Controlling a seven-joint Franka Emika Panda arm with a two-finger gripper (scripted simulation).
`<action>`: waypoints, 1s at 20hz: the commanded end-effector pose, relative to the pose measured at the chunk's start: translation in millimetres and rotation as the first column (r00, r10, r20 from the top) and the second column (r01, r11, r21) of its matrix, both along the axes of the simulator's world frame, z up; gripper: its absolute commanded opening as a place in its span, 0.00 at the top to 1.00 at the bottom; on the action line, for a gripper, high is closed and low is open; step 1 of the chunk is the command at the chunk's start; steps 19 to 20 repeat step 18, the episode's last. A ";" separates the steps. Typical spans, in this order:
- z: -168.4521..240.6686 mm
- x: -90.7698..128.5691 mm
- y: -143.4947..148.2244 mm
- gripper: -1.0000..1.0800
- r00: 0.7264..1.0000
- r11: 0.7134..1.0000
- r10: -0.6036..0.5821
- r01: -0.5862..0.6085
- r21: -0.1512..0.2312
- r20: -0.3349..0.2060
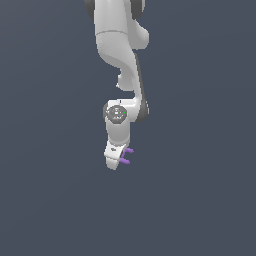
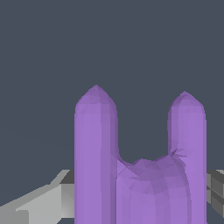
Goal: Pick up the object and move it to a goal position.
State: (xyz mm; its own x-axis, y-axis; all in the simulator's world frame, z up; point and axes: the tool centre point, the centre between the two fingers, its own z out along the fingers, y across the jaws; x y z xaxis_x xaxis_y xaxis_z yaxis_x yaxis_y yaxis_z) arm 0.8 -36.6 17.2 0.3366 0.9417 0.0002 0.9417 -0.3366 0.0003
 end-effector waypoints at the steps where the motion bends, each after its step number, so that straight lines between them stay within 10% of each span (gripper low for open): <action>1: 0.3 -15.3 -0.8 1.00 1.000 1.000 0.000 0.000 0.000 0.000; 20: 0.8 -65.2 -3.6 1.00 1.000 1.000 0.001 -0.001 0.000 0.000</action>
